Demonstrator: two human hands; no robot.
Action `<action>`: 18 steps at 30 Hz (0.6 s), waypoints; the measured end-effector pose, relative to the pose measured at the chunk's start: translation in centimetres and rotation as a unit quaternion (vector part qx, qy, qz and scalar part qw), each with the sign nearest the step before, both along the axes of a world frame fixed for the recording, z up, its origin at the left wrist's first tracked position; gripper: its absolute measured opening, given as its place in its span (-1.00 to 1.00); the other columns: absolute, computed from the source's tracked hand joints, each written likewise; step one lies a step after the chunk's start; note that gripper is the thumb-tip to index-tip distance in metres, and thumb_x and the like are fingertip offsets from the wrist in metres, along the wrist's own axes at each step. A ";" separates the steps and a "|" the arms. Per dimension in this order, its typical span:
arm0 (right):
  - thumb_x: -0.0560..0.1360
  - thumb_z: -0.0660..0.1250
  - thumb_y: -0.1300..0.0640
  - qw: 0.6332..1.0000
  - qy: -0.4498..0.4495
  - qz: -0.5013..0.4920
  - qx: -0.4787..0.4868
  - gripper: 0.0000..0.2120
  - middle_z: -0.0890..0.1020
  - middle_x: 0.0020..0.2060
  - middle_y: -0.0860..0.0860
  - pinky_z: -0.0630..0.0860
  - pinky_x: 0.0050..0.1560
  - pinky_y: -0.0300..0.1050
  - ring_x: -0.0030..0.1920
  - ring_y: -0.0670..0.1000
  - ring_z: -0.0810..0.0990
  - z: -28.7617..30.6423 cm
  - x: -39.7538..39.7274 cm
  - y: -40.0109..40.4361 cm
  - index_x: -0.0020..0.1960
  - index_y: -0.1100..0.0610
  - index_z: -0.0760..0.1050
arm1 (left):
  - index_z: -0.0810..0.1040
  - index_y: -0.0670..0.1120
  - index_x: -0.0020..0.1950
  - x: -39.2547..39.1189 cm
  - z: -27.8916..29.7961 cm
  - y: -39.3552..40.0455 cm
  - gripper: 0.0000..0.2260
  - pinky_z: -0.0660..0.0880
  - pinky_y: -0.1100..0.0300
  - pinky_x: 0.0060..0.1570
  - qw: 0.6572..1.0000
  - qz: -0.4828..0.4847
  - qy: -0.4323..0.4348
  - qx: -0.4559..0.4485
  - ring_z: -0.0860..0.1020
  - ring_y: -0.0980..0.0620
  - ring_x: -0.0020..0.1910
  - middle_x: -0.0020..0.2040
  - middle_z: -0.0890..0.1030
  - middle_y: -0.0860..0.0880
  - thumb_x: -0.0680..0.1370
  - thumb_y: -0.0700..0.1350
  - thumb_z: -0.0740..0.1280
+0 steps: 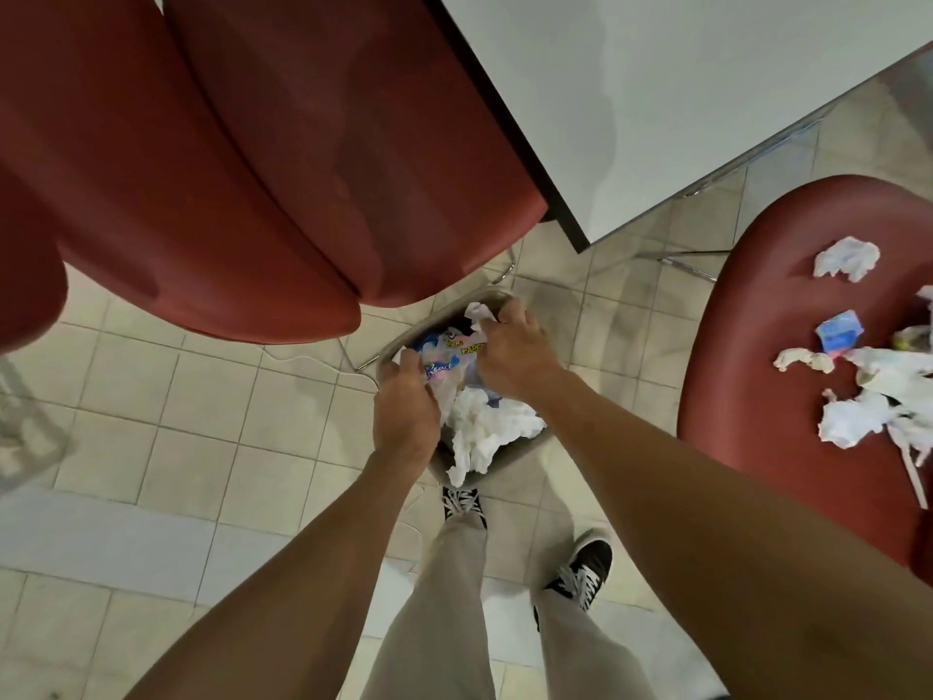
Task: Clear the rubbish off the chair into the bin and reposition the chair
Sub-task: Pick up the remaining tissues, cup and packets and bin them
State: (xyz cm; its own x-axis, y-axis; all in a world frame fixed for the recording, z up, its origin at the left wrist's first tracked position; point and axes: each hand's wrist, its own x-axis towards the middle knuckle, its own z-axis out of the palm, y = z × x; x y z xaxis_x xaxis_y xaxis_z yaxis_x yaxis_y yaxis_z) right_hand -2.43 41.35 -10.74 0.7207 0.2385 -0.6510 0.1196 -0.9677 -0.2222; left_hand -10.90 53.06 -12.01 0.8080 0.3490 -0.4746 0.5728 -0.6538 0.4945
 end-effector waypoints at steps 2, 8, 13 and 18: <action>0.51 0.17 0.11 0.999 0.005 0.027 -0.031 -0.52 0.27 0.28 0.17 0.27 0.33 0.08 0.30 0.20 0.27 -0.3 -0.1 0.1 0.41 0.17 0.27 | 0.48 -0.23 0.18 0.3 -0.5 -0.1 -0.78 0.50 -0.02 0.01 1.000 -0.020 0.011 -0.002 0.54 -0.24 0.05 0.13 0.52 -0.26 0.56 -0.19 0.26; 0.51 0.24 0.08 0.999 0.024 -0.024 0.020 -0.45 0.35 0.34 0.13 0.27 0.36 0.09 0.37 0.18 0.29 0.7 -0.5 -0.9 0.47 0.12 0.22 | 0.57 -0.22 0.00 0.9 0.5 0.1 -0.82 0.43 0.05 -0.17 0.997 -0.048 0.033 0.041 0.57 -0.22 -0.05 -0.03 0.62 -0.21 0.57 -0.13 0.27; 0.44 0.25 0.20 0.987 -0.002 -0.131 0.090 -0.47 0.43 0.26 0.16 0.44 0.26 0.07 0.25 0.21 0.43 3.2 -1.3 -2.7 0.42 0.10 0.34 | 0.58 -0.08 -0.05 1.6 3.5 -0.5 -0.86 0.44 0.01 -0.12 0.996 -0.013 0.030 0.080 0.54 -0.16 -0.02 0.00 0.57 -0.09 0.46 -0.23 0.27; 0.49 0.26 0.17 0.978 -0.014 -0.174 0.110 -0.55 0.47 0.16 0.15 0.49 0.14 -0.01 0.16 0.20 0.50 6.0 -2.3 -4.4 0.38 0.07 0.40 | 0.51 -0.02 -0.13 1.9 6.3 -1.6 -0.83 0.32 0.10 -0.15 0.998 -0.013 -0.028 0.060 0.48 -0.10 -0.06 -0.07 0.49 0.01 0.43 -0.27 0.22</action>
State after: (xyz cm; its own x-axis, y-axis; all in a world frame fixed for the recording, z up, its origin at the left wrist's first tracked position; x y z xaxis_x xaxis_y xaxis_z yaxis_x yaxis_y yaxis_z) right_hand -4.77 36.97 -4.78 0.7997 0.1083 -0.5906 -0.1994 -0.8799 -0.4313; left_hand -9.04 51.44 -5.70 0.8413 0.3797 -0.3848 0.5292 -0.7238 0.4428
